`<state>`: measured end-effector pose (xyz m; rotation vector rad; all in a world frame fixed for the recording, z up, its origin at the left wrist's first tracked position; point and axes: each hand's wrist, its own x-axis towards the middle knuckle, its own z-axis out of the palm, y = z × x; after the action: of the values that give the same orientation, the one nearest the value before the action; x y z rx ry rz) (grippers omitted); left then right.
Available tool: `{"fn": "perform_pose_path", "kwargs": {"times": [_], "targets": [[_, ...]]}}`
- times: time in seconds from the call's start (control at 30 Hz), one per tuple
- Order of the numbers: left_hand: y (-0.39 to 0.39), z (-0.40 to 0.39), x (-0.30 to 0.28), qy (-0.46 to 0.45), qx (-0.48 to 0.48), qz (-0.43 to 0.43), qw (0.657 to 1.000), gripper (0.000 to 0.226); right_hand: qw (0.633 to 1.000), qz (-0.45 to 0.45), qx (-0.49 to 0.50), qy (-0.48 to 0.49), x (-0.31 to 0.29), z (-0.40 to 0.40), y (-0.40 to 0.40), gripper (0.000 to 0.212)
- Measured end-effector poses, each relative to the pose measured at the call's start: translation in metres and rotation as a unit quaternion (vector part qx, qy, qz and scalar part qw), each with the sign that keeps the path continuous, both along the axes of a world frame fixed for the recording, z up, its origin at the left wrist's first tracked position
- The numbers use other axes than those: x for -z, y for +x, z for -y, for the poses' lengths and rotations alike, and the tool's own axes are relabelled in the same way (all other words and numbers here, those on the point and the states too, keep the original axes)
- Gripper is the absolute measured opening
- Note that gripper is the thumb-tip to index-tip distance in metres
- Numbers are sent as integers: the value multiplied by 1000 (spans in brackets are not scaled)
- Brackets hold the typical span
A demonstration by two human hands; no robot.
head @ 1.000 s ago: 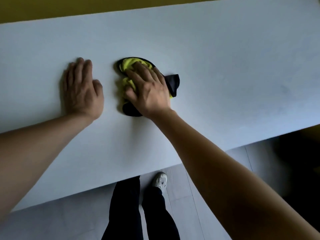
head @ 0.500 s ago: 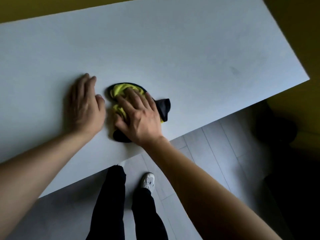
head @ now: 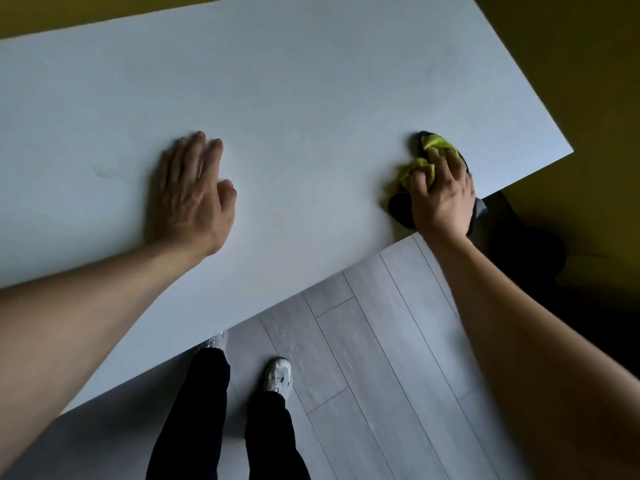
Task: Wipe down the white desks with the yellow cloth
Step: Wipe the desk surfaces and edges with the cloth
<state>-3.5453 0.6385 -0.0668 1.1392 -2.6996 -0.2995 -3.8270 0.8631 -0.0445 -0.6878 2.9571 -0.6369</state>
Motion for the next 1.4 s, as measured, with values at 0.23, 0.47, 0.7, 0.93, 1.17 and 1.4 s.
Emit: {"fn": "perform_pose_path", "kwargs": {"times": [0.23, 0.47, 0.7, 0.93, 1.17, 1.4], "targets": [[-1, -3, -3, 6, -10, 4, 1000, 61, 992, -21, -120, -15, 4, 26, 119, 55], [-2, -1, -4, 1, -7, 15, 1000, 60, 970, -47, -238, -5, 13, 25, 129, 54], [-2, 0, -2, -2, -15, 26, 1000, 60, 1000, -10, -24, 2, 4, 48, -27, 55], [-2, -2, -7, 7, -15, 11, 1000, 62, 980, -13, -186, -67, 3, 102, 81, 50], [-2, -5, -6, 13, -44, -26, 999, 60, 943, -16, -329, -49, 7, 127, 141, 49], [-2, -2, -2, -9, -53, 17, 998, 62, 996, -17, -90, -3, 4, 103, -29, 51]]}}
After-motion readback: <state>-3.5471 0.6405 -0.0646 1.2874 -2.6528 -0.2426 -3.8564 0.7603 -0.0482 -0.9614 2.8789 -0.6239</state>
